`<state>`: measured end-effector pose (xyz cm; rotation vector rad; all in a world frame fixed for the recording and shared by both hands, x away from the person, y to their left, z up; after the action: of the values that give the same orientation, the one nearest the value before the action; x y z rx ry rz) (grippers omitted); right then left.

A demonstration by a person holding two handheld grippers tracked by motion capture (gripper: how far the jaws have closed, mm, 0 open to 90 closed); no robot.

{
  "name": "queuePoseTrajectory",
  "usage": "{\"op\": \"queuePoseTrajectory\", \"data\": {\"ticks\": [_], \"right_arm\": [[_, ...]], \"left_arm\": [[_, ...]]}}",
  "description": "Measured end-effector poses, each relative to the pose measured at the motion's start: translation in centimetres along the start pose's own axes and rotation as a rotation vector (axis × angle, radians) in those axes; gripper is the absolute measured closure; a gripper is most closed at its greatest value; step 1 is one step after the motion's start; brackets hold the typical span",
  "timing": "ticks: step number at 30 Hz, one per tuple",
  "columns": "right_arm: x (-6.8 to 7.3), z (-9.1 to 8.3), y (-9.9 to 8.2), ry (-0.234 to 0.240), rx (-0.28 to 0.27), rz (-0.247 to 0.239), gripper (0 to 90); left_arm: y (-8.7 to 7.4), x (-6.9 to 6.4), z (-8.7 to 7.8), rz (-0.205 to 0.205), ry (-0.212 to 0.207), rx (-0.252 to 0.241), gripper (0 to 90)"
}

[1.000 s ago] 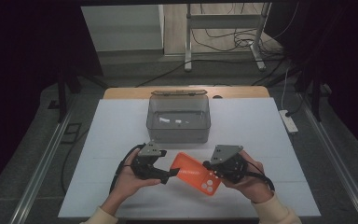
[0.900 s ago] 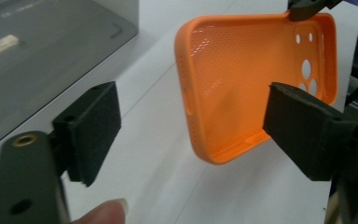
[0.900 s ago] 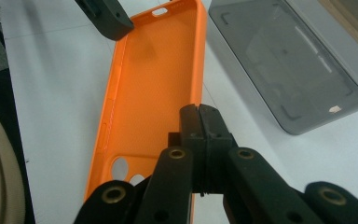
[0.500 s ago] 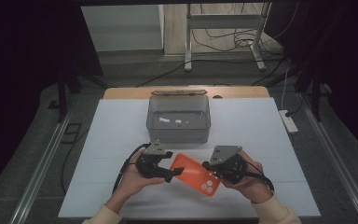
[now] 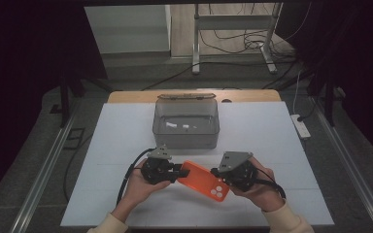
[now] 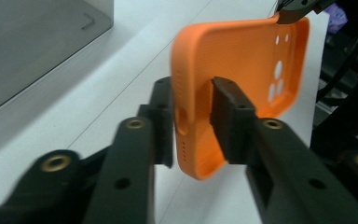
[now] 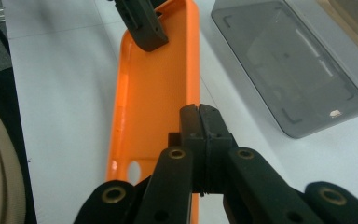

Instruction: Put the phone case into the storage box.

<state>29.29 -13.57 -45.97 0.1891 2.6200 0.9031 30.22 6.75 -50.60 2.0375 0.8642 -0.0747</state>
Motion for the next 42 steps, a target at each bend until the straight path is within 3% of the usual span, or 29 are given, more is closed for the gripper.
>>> {"op": "queuePoseTrajectory", "data": {"ticks": [13,25,27,30,32,39,42], "right_arm": [[-0.2,-0.4,0.0,-0.007,-0.013,0.008,89.4],[-0.4,-0.3,-0.1,0.005,-0.032,0.032,87.6],[-0.5,-0.4,0.0,0.016,-0.044,0.047,82.5],[-1.0,-0.7,-0.2,0.01,-0.062,0.089,65.8],[-1.4,-1.0,-0.4,0.035,-0.083,0.134,56.3],[-2.2,-1.1,-1.1,0.119,-0.112,0.245,39.0],[-2.1,-0.8,-1.2,0.149,-0.111,0.262,36.3]], "left_arm": [[0.1,-0.3,-1.0,0.03,-0.049,-0.032,80.9],[0.2,-0.6,-1.3,0.061,-0.024,-0.039,81.2],[0.2,-0.6,-1.4,0.068,-0.024,-0.041,81.2],[0.1,-0.7,-1.3,0.079,-0.027,-0.04,81.2],[0.2,-0.7,-1.3,0.082,-0.026,-0.042,81.2],[0.2,-0.8,-1.5,0.089,-0.031,-0.054,81.2],[0.2,-0.9,-1.5,0.092,-0.033,-0.055,81.1]]}}
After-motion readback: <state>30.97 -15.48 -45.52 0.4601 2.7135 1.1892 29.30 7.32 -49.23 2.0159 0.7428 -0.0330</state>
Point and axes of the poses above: each handheld gripper's, and its own axes: z roughly forward along the jaws, y roughly out of its top, x roughly to its left, the point moved 5 cm from there along z, roughly forward along the jaws, and after that the axes turned 7 degrees about -z, right-handed, at the moved point
